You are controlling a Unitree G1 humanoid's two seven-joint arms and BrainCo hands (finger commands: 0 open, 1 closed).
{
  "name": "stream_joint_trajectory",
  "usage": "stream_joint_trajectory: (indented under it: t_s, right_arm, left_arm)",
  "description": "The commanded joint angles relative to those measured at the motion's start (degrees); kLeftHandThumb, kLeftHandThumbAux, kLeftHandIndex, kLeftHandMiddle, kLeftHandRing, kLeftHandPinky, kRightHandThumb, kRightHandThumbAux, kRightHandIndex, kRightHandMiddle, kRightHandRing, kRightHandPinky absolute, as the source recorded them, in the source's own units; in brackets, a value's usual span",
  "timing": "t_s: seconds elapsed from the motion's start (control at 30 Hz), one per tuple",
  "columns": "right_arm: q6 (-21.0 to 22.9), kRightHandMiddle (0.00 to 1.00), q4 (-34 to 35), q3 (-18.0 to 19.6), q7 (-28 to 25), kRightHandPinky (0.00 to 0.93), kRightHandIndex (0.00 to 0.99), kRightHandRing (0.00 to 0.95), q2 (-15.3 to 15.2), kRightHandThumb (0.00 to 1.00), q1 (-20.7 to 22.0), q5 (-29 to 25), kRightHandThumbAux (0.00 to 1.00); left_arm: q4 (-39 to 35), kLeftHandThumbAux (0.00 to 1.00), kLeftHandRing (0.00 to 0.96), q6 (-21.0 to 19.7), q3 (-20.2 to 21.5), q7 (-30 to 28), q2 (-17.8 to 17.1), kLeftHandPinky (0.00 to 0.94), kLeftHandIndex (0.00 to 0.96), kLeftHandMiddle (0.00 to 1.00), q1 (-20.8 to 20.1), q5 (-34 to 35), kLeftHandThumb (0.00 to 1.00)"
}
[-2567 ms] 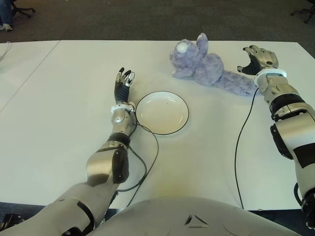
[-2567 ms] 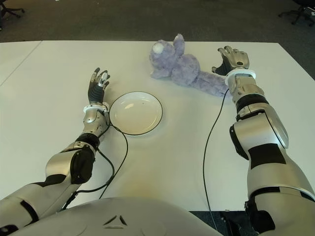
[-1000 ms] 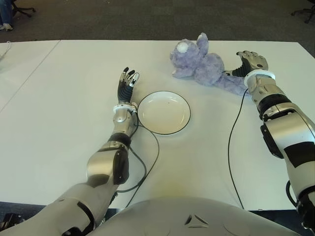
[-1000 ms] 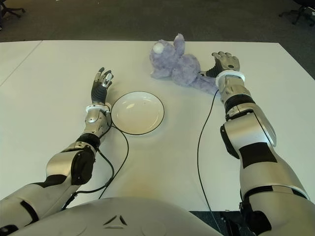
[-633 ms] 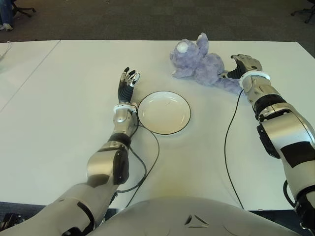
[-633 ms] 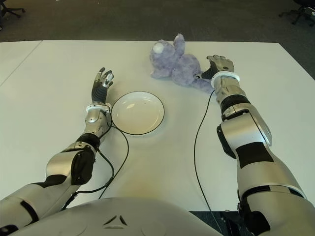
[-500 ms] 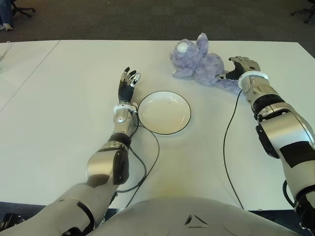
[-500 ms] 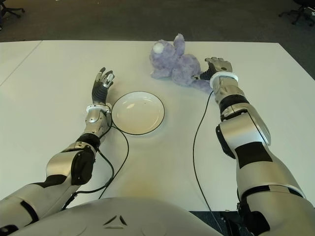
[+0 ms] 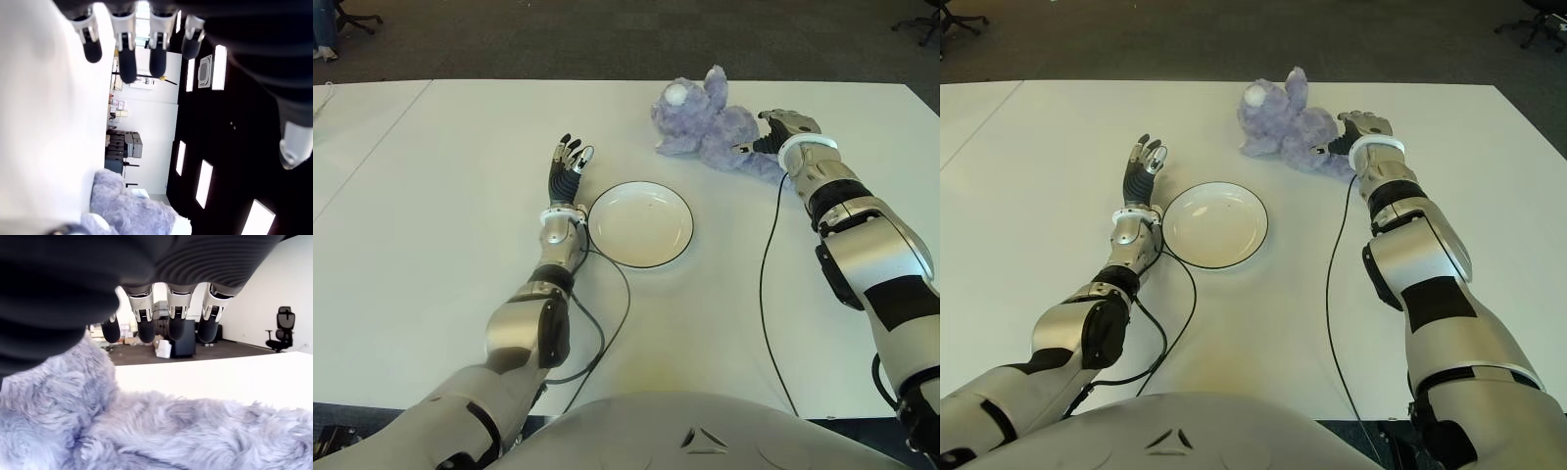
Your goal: Put the doll into the plate.
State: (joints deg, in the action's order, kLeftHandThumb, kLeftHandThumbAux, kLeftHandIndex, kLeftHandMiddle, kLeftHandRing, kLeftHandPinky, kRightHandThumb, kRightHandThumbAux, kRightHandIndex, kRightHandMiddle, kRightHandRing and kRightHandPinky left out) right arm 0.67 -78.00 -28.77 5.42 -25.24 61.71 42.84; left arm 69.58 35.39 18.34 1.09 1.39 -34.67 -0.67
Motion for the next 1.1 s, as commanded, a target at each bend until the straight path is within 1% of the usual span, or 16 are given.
stream_joint_trajectory:
  t_s: [0.03,0.3,0.47,0.53,0.57,0.6,0.63,0.67,0.7,0.77,0.8,0.83,0.87,0.9,1.07,1.1]
  right_arm:
    - [-0.3,0.0,1.4,-0.4,-3.8,0.0,0.0,0.0,2.6,0.136,1.1,-0.7,0.325]
    - [-1.0,0.0,1.9,0.0,-4.7,0.0,0.0,0.0,2.7,0.156,1.1,-1.2,0.331]
    - [-1.5,0.0,2.8,2.2,-2.1,0.0,0.0,0.0,3.7,0.167,-0.7,-3.3,0.365]
    - [-2.2,0.0,3.2,2.7,-1.1,0.048,0.0,0.0,3.8,0.175,-1.3,-3.9,0.389]
    - [-2.6,0.0,3.4,2.8,-0.7,0.122,0.0,0.0,3.9,0.184,-1.6,-4.1,0.407]
    - [-3.5,0.0,4.0,3.2,0.6,0.135,0.0,0.0,3.9,0.186,-2.4,-4.6,0.41]
    - [-4.2,0.0,4.4,3.6,1.6,0.21,0.0,0.046,3.9,0.204,-3.0,-5.0,0.434]
    - [-5.0,0.0,4.8,3.9,2.8,0.229,0.0,0.058,4.0,0.209,-3.7,-5.3,0.44]
    - [-5.9,0.022,5.2,4.2,3.9,0.299,0.012,0.131,4.0,0.225,-4.4,-5.7,0.458]
    - [-6.6,0.042,5.6,4.6,4.9,0.347,0.022,0.182,4.1,0.235,-5.1,-6.0,0.467]
    - [-7.2,0.102,5.8,5.0,5.6,0.401,0.026,0.25,4.2,0.214,-5.5,-6.5,0.487]
    - [-7.9,0.12,5.9,6.1,6.5,0.415,0.038,0.268,4.6,0.236,-6.4,-7.7,0.487]
    - [-8.5,0.196,6.0,6.9,7.2,0.437,0.088,0.315,4.9,0.275,-7.1,-8.6,0.5]
    - [-8.9,0.224,6.0,8.0,7.8,0.444,0.117,0.333,5.4,0.293,-7.9,-9.7,0.507]
    - [-9.4,0.258,5.6,10.6,9.6,0.443,0.166,0.353,7.1,0.322,-10.1,-12.6,0.519]
    - [-9.4,0.282,5.5,11.0,10.0,0.435,0.197,0.365,7.5,0.343,-10.5,-13.1,0.53]
  left_arm:
    - [8.0,0.507,0.173,-6.0,-0.5,1.8,2.9,0.107,0.094,0.189,13.4,-0.5,0.0]
    - [8.0,0.493,0.165,-6.3,-0.5,1.5,2.8,0.091,0.085,0.178,13.4,-0.3,0.0]
    - [8.0,0.487,0.152,-5.5,-0.6,1.0,2.7,0.096,0.077,0.167,13.7,-0.3,0.0]
    - [7.9,0.481,0.151,-5.1,-0.4,0.5,2.8,0.082,0.075,0.165,13.7,0.0,0.0]
    - [7.9,0.478,0.148,-5.0,-0.3,0.4,2.8,0.079,0.072,0.163,13.7,0.1,0.0]
    - [7.9,0.477,0.148,-5.0,-0.2,0.2,2.8,0.078,0.071,0.162,13.7,0.3,0.0]
    - [7.8,0.471,0.145,-5.0,-0.1,0.1,2.8,0.073,0.068,0.16,13.7,0.4,0.0]
    - [7.8,0.47,0.145,-5.0,0.0,0.0,2.8,0.072,0.067,0.16,13.7,0.6,0.0]
    - [7.8,0.468,0.144,-5.0,0.1,0.0,2.8,0.078,0.066,0.158,13.8,0.7,0.0]
    - [7.8,0.467,0.143,-5.0,0.2,-0.1,2.8,0.081,0.066,0.157,13.8,0.8,0.0]
    - [7.7,0.467,0.141,-4.9,0.2,-0.1,2.7,0.08,0.065,0.155,13.8,0.8,0.0]
    - [7.7,0.466,0.141,-5.0,0.3,0.0,2.7,0.081,0.065,0.155,13.8,0.9,0.0]
    - [7.7,0.463,0.145,-5.1,0.3,0.1,2.7,0.08,0.068,0.159,13.8,0.9,0.0]
    - [7.7,0.462,0.149,-5.1,0.3,0.2,2.6,0.088,0.07,0.163,13.8,0.9,0.0]
    - [7.6,0.46,0.157,-5.2,0.4,0.2,2.4,0.101,0.074,0.166,13.9,1.0,0.0]
    - [7.6,0.456,0.161,-5.3,0.4,0.3,2.4,0.105,0.077,0.169,13.9,1.0,0.0]
